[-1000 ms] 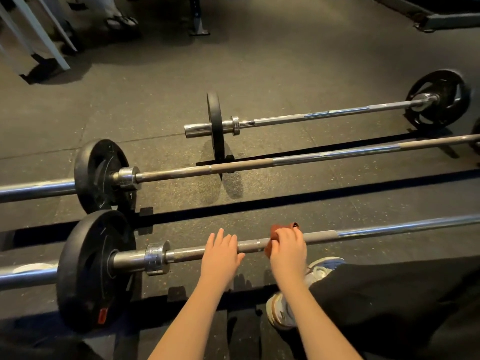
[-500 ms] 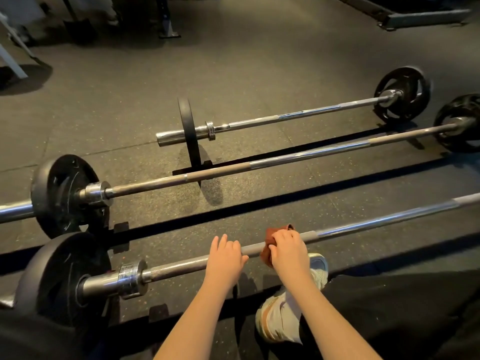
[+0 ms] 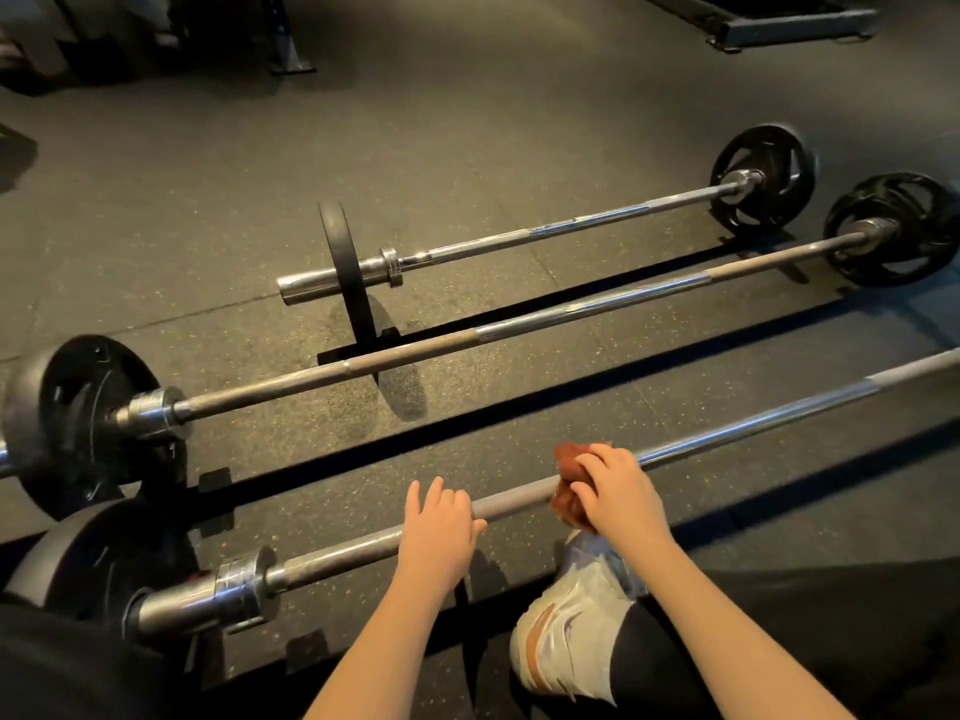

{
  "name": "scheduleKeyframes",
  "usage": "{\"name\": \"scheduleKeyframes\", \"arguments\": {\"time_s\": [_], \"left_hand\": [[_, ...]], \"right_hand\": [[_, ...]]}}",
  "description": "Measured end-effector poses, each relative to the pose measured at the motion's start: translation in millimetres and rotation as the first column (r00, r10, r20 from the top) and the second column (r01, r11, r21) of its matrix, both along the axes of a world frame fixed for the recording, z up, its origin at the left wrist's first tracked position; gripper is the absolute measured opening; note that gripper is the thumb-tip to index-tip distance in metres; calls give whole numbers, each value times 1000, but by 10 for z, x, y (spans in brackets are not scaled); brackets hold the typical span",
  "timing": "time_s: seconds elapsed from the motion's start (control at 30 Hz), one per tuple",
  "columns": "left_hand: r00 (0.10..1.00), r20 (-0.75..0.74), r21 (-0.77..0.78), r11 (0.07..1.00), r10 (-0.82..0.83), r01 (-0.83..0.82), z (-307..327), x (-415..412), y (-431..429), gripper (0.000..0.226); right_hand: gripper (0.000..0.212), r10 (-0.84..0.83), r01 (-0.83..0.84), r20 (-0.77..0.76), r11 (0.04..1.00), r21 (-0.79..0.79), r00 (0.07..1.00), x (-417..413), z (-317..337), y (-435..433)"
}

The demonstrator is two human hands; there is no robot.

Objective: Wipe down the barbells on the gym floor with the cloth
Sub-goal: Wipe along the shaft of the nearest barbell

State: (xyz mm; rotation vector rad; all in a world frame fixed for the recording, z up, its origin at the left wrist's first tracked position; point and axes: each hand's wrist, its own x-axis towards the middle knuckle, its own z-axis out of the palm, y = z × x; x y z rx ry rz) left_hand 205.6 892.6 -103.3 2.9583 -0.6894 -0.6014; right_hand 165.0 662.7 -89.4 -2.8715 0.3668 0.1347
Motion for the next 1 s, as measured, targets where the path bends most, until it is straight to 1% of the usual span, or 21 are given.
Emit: {"name": "scheduleKeyframes", "arguments": {"time_s": [0.07, 0.13, 0.17, 0.23, 0.33, 0.37, 0.4, 0.47, 0.53, 0.57, 0.63, 0.67, 0.7, 0.73, 0.77, 0.8, 0.83, 0.87, 0.9, 0.97, 1.0], "left_hand": [[1000, -1, -1, 1000, 1, -1, 16, 1, 1, 44], [1000, -11, 4, 1000, -1, 1, 20, 8, 2, 44], [1000, -18, 6, 1000, 0, 0, 15, 12, 2, 44], [1000, -27, 10, 1000, 4, -4, 3, 18, 6, 44], [1000, -26, 19, 1000, 4, -3, 8, 20, 2, 44], [1000, -26, 20, 1000, 5, -5, 14, 19, 0, 44], [1000, -26, 21, 1000, 7, -6, 20, 20, -3, 44], [999, -35, 23, 1000, 10, -10, 33, 18, -6, 44], [999, -44, 25, 1000, 11, -9, 42, 25, -9, 44], [999, -45, 24, 1000, 10, -9, 44, 30, -12, 44], [999, -46, 20, 1000, 6, -5, 36, 27, -11, 44], [999, -44, 18, 1000, 4, -3, 29, 24, -8, 44], [999, -42, 16, 1000, 3, -2, 20, 21, -5, 43], [999, -40, 15, 1000, 3, -2, 12, 19, -2, 43], [999, -36, 15, 1000, 3, -2, 6, 18, 1, 43], [1000, -31, 16, 1000, 2, -1, 4, 15, 4, 43], [1000, -28, 16, 1000, 1, 0, 5, 14, 6, 42], [1000, -28, 15, 1000, 0, 0, 4, 12, 7, 42], [1000, -29, 14, 1000, 1, -1, 5, 13, 5, 42], [1000, -29, 14, 1000, 3, -3, 5, 20, 3, 42], [1000, -26, 14, 1000, 3, -2, 5, 22, 1, 42]], "right_hand": [[33, -112, 110, 40, 993, 54, 993, -4, -38, -45], [29, -241, 229, 77, 964, 138, 967, 7, -56, 161], [28, -270, 257, 74, 955, 149, 960, 3, -66, 289], [28, -209, 203, 45, 972, 118, 977, -29, -67, 459], [33, -23, 22, 15, 999, 41, 1000, -51, -19, 294], [35, 25, -25, 22, 1000, -5, 999, -47, -11, 174], [39, 65, -63, 17, 994, -91, 998, -42, -8, 69], [43, 58, -53, 12, 967, -249, 998, -49, -70, -54], [44, 46, -24, 72, 957, -290, 996, -58, -154, -49], [43, 67, -38, 87, 953, -301, 994, -60, -190, -38], [34, 124, -79, 125, 947, -312, 984, -45, -208, -95], [27, 114, -65, 156, 955, -290, 981, -25, -186, -148], [23, 61, -18, 179, 973, -230, 982, 5, -155, -191], [21, -49, 71, 180, 990, -120, 982, 41, -123, -202], [21, -191, 191, 183, 981, 18, 964, 72, -103, -168], [19, -324, 303, 175, 943, 135, 930, 103, -70, -76], [16, -399, 363, 160, 907, 214, 903, 126, -56, 61], [12, -414, 368, 146, 891, 265, 898, 128, -63, 224], [10, -364, 317, 155, 912, 261, 918, 109, -99, 384], [12, -154, 128, 217, 983, 131, 964, 14, -155, 544], [14, -58, 43, 229, 997, 70, 972, 8, -149, 485]]}}
